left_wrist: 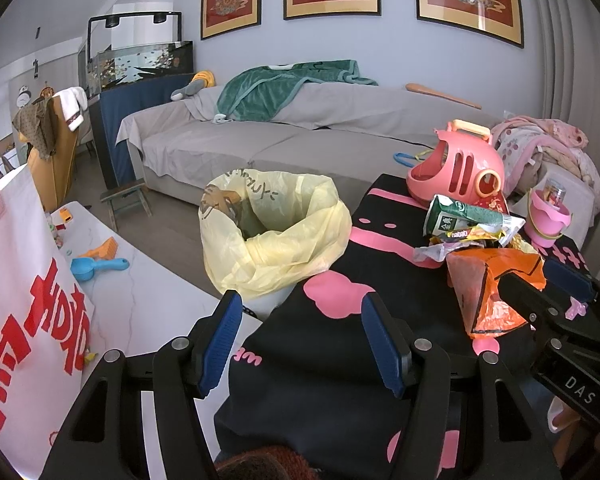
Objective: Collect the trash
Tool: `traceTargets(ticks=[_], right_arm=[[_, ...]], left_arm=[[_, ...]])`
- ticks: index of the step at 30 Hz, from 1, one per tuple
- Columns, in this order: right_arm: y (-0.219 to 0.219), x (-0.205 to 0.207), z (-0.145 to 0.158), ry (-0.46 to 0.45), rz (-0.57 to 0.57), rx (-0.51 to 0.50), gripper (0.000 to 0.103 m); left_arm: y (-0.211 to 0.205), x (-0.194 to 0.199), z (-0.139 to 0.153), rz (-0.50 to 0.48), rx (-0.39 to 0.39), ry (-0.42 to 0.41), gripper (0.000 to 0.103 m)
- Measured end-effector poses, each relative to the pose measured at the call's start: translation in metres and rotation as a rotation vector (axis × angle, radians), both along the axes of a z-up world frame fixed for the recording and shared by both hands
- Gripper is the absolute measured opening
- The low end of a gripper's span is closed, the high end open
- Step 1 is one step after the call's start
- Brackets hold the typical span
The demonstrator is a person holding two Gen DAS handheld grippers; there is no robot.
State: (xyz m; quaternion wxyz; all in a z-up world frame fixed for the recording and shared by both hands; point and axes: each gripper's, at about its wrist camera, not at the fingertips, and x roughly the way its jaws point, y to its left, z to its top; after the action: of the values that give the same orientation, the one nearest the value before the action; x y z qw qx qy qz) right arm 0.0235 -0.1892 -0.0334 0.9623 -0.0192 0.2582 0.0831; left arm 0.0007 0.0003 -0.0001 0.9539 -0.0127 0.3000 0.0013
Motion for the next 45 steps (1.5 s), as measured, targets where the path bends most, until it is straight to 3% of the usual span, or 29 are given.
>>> traceTargets(ticks=[45], right_arm=[[-0.009, 0.014, 0.001, 0.008, -0.007, -0.023, 0.068]], left_arm=[[0.005, 0.001, -0.002, 0.003, 0.002, 0.013, 0.062]])
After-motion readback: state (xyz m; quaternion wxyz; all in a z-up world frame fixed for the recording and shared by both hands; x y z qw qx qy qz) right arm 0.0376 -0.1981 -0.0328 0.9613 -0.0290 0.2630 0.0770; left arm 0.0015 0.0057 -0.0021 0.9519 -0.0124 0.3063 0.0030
